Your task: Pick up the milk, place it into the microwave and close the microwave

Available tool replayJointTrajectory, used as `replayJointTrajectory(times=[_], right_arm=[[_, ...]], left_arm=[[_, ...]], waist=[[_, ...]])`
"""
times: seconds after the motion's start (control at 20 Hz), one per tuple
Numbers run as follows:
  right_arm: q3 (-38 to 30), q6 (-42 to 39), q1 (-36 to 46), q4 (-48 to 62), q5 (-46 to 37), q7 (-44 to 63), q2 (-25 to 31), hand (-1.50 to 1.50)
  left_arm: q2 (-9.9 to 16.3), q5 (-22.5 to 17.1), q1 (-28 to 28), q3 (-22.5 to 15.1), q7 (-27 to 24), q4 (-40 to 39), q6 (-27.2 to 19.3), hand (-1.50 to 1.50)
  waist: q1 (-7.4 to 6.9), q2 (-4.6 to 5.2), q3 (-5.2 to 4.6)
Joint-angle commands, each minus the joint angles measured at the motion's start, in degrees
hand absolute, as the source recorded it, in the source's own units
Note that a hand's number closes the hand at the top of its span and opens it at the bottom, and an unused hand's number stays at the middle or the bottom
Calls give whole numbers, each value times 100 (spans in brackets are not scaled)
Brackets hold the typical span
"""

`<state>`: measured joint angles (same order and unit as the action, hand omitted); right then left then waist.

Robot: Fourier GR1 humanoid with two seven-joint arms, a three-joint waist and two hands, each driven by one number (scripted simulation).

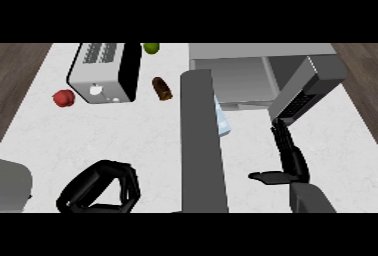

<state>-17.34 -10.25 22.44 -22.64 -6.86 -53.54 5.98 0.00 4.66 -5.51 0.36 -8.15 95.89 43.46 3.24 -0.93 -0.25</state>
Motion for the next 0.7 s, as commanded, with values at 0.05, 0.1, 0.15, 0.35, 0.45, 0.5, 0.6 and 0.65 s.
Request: replayJointTrajectory(times=[0.05, 0.1, 0.15, 0.35, 0.45, 0.5, 0.6, 0.65], right_arm=[[79, -259, -1229, -837, 137, -351, 83, -150], [78, -545, -1242, -1051, 232, -133, 211, -150], [134, -562, -1547, -1314, 215, -207, 298, -150], [76, -1174, -2397, -2390, 631, 3, 666, -150], [163, -1191, -2956, -3028, 756, 36, 566, -150], [199, -1368, -3283, -3197, 821, -98, 597, -150], [250, -1636, -3392, -3684, 1053, 255, 725, -150], [173, -1841, -3510, -3856, 1224, 233, 912, -150]], left_arm=[[0, 558, 375, -538, -263, -538, -320, 150], [0, 739, 653, -459, -340, -767, -271, 150], [0, 899, 710, -559, -343, -688, -462, 150], [2, 1101, 739, -1005, -734, -1149, -682, 150], [2, 1203, 866, -1315, -888, -1275, -1062, 150], [1, 1224, 1049, -1328, -973, -1482, -1196, 150], [1, 1329, 1140, -1779, -1301, -1868, -1785, 150], [1, 1170, 1193, -1889, -1349, -2008, -1932, 150]], waist=[[77, 11, -6], [115, 15, -11], [75, 14, -8], [11, 35, -5], [-23, 43, -3], [6, 54, -2], [-29, 71, -2], [-49, 78, 2]])
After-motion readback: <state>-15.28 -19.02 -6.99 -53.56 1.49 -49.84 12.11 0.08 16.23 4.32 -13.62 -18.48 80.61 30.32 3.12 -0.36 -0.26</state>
